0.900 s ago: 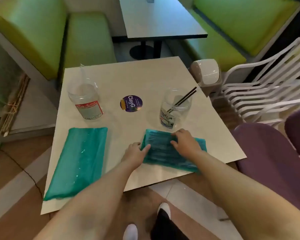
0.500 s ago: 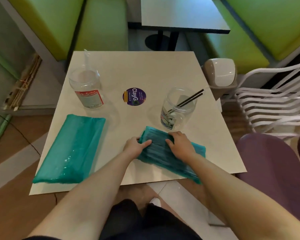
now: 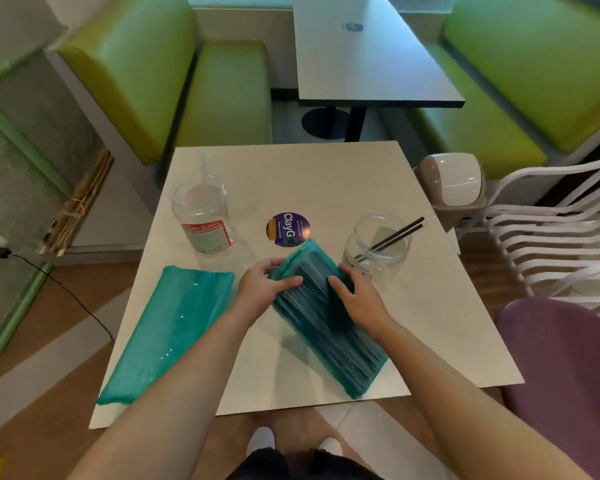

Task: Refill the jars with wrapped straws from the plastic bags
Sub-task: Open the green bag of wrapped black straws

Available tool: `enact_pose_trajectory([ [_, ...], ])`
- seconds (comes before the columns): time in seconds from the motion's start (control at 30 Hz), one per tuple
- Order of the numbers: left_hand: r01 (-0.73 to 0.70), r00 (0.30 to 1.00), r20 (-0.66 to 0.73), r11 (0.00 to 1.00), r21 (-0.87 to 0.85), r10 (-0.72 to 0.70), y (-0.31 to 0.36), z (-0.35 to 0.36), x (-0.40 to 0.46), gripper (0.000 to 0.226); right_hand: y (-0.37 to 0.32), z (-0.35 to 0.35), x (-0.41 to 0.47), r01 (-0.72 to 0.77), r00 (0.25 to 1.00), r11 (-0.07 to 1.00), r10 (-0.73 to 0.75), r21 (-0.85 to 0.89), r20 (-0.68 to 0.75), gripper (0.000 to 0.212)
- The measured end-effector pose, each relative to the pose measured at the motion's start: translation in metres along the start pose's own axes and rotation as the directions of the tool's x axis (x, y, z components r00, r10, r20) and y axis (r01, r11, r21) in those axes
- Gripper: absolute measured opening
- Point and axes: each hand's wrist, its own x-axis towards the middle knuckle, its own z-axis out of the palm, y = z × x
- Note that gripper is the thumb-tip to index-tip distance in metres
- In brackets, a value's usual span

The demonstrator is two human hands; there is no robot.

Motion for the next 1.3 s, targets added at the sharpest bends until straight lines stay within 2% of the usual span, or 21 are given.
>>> enact_pose_trajectory([
  [0.13, -0.146, 0.989, 0.008, 0.989, -0.008, 0.146, 0.024, -0.014, 0.0, 0.057, -0.035, 0.001, 0.002, 0.087, 0.996, 0.983, -0.08, 0.164, -0.047, 0.044],
  [0.23, -0.266, 0.964, -0.01, 0.962, 0.062, 0.267, 0.043, -0.019, -0.002, 0.057, -0.054, 0.001, 0.003, 0.127, 0.99, 0.943, -0.103, 0.307, -0.094, 0.039],
  [0.37, -0.409, 0.91, -0.028, 0.906, 0.115, 0.414, 0.062, -0.022, -0.003, 0.049, -0.065, 0.001, 0.004, 0.137, 0.982, 0.902, -0.069, 0.409, -0.175, 0.032],
  [0.47, -0.488, 0.863, -0.078, 0.863, 0.133, 0.5, 0.071, -0.022, -0.005, 0.052, -0.071, -0.002, 0.002, 0.135, 0.979, 0.882, -0.05, 0.451, -0.197, 0.03],
  [0.57, -0.494, 0.859, -0.082, 0.861, 0.122, 0.505, 0.072, -0.021, -0.006, 0.066, -0.07, -0.006, 0.0, 0.122, 0.98, 0.868, -0.03, 0.481, -0.196, 0.028],
  [0.7, -0.395, 0.919, -0.01, 0.918, -0.033, 0.395, 0.057, -0.019, -0.005, 0.077, -0.062, -0.009, -0.005, 0.135, 0.961, 0.861, 0.007, 0.491, -0.276, 0.027],
  [0.77, -0.357, 0.934, -0.005, 0.93, -0.085, 0.358, 0.051, -0.018, -0.005, 0.067, -0.061, -0.01, -0.008, 0.161, 0.942, 0.881, -0.001, 0.446, -0.337, 0.034],
  [0.83, -0.351, 0.936, -0.022, 0.932, -0.086, 0.35, 0.051, -0.016, -0.005, 0.057, -0.062, -0.01, -0.011, 0.21, 0.91, 0.896, -0.033, 0.391, -0.414, 0.05],
  [0.9, -0.357, 0.934, -0.028, 0.931, -0.082, 0.356, 0.052, -0.014, -0.004, 0.055, -0.068, -0.011, -0.013, 0.271, 0.859, 0.918, -0.094, 0.291, -0.504, 0.061],
  [0.97, -0.367, 0.93, -0.032, 0.928, -0.07, 0.366, 0.054, -0.012, -0.003, 0.057, -0.074, -0.011, -0.013, 0.314, 0.799, 0.947, -0.229, 0.062, -0.556, 0.055],
  [1.07, -0.372, 0.928, -0.044, 0.927, -0.053, 0.37, 0.056, -0.01, -0.005, 0.054, -0.084, -0.008, -0.011, 0.33, 0.758, 0.903, -0.427, -0.275, -0.493, 0.033],
  [1.2, -0.393, 0.92, -0.016, 0.917, -0.069, 0.393, 0.057, -0.007, -0.007, 0.048, -0.092, 0.0, -0.008, 0.423, 0.711, 0.811, -0.574, -0.405, -0.406, 0.02],
  [1.3, -0.408, 0.913, -0.009, 0.911, -0.056, 0.408, 0.055, -0.007, -0.007, 0.042, -0.096, 0.004, -0.007, 0.479, 0.703, 0.81, -0.584, -0.338, -0.405, 0.015],
])
